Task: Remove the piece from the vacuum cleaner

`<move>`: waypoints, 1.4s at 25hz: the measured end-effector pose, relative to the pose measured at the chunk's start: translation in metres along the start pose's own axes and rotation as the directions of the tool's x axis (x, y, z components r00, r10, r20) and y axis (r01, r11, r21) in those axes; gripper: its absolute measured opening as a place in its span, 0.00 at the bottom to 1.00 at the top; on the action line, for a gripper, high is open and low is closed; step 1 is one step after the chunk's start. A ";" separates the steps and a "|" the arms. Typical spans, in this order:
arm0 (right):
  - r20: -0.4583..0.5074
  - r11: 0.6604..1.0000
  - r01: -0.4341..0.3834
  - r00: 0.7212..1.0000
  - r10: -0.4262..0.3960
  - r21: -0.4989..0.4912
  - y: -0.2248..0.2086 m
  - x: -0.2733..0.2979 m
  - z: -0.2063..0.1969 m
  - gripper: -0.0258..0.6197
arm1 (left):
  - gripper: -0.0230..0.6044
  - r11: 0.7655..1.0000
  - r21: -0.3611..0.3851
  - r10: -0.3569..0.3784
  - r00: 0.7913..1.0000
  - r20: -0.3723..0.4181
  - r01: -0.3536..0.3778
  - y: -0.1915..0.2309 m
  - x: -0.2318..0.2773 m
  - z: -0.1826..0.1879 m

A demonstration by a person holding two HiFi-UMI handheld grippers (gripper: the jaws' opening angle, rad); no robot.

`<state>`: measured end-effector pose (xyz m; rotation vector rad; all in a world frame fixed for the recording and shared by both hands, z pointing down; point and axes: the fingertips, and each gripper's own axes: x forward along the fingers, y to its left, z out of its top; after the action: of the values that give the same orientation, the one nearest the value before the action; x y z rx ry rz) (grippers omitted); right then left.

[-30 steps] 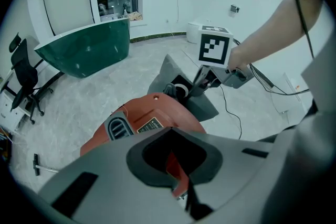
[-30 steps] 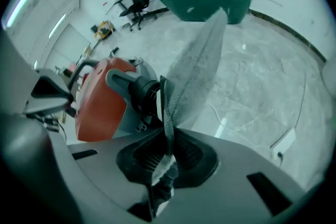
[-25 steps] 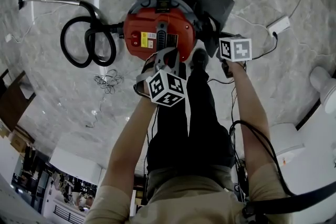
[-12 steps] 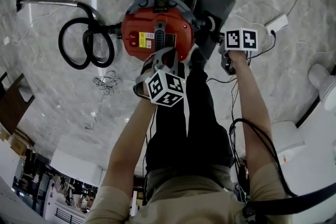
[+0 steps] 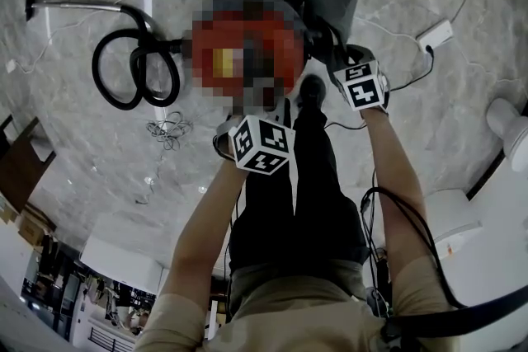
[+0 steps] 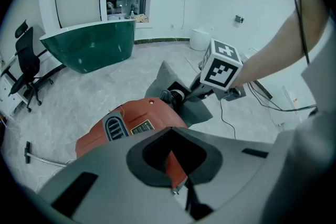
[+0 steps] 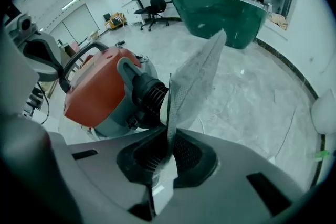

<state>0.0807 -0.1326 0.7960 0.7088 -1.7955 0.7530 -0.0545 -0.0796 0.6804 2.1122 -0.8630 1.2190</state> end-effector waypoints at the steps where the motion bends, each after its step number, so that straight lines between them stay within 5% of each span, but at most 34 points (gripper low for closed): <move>1: 0.009 1.000 0.001 1.000 -0.001 0.020 -0.001 0.000 0.000 0.08 | 0.03 1.000 -0.008 -0.002 1.000 0.005 0.002 0.000 -0.001 0.001; 5: 0.020 0.976 -0.056 0.998 0.053 0.212 -0.004 0.001 0.001 0.08 | 0.03 0.999 -0.048 -0.016 1.000 0.021 0.017 0.000 -0.004 0.007; 6: 0.029 0.936 -0.104 0.995 0.100 0.336 -0.005 0.001 0.000 0.08 | 0.03 0.998 -0.057 -0.023 0.999 0.025 0.024 -0.001 -0.005 0.008; 9: 0.088 0.705 -0.251 0.962 0.259 0.663 -0.002 0.000 -0.001 0.10 | 0.03 0.997 -0.064 -0.035 0.999 0.029 0.037 -0.005 -0.008 0.010; 14: 0.135 0.509 -0.369 0.889 0.438 0.778 0.002 0.000 0.000 0.11 | 0.03 0.997 -0.065 -0.046 0.999 0.029 0.048 -0.009 -0.009 0.009; 15: 0.125 0.513 -0.375 0.882 0.455 0.772 0.001 0.000 0.000 0.11 | 0.03 0.997 -0.066 -0.048 0.998 0.030 0.050 -0.010 -0.009 0.010; 16: 0.093 0.560 -0.364 0.887 0.453 0.744 0.000 0.000 0.000 0.11 | 0.03 0.996 -0.067 -0.050 0.998 0.032 0.052 -0.011 -0.009 0.010; 19: -0.089 0.860 -0.238 0.947 0.308 0.451 -0.004 0.001 -0.001 0.10 | 0.03 0.996 -0.070 -0.051 0.998 0.038 0.053 -0.013 -0.010 0.014; 21: -0.145 0.966 -0.143 0.974 0.176 0.213 -0.006 0.002 -0.004 0.08 | 0.03 0.996 -0.072 -0.051 0.998 0.043 0.054 -0.014 -0.010 0.016; 29: -0.095 0.997 -0.013 0.996 0.006 -0.071 -0.018 0.004 -0.007 0.08 | 0.03 0.996 -0.077 -0.045 0.998 0.046 0.049 -0.016 -0.010 0.019; 35: -0.065 0.994 -0.016 0.998 0.009 -0.109 -0.022 0.003 -0.004 0.08 | 0.03 0.995 -0.086 -0.050 0.998 0.044 0.054 -0.022 -0.006 0.018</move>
<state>0.0993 -0.1438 0.8038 0.5944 -1.7694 0.6730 -0.0312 -0.0770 0.6641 2.0836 -0.8583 1.0943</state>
